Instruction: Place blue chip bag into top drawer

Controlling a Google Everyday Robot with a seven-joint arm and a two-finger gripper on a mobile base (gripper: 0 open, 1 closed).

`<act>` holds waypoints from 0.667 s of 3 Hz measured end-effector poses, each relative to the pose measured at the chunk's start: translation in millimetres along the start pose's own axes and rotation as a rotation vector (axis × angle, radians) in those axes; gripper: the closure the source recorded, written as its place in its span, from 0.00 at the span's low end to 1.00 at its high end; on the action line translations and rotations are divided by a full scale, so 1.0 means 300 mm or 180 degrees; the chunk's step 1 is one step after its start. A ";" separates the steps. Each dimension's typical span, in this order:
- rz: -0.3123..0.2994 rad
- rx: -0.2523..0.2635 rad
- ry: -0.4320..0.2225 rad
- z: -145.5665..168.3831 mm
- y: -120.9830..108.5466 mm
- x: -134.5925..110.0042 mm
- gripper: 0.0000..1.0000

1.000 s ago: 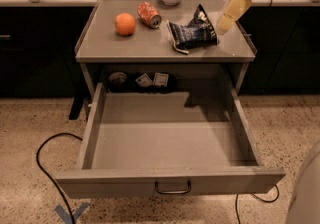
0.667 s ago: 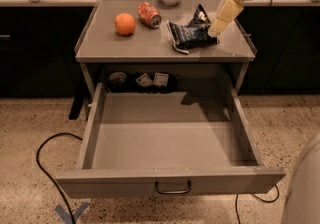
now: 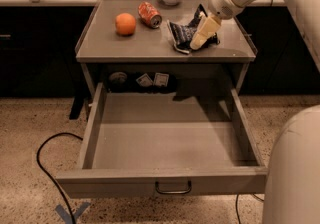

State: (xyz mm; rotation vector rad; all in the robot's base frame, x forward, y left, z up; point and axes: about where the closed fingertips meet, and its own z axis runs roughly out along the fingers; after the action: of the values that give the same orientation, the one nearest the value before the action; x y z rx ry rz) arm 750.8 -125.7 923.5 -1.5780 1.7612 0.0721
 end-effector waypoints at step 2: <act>0.0120 -0.0297 -0.0058 0.205 0.040 0.055 0.00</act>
Offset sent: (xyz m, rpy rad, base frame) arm 0.0335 0.0251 -0.0805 0.0342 0.1347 0.0428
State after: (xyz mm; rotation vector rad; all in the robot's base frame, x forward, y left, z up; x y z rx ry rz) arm 771.2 -105.5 865.3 -1.6051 1.7963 0.1887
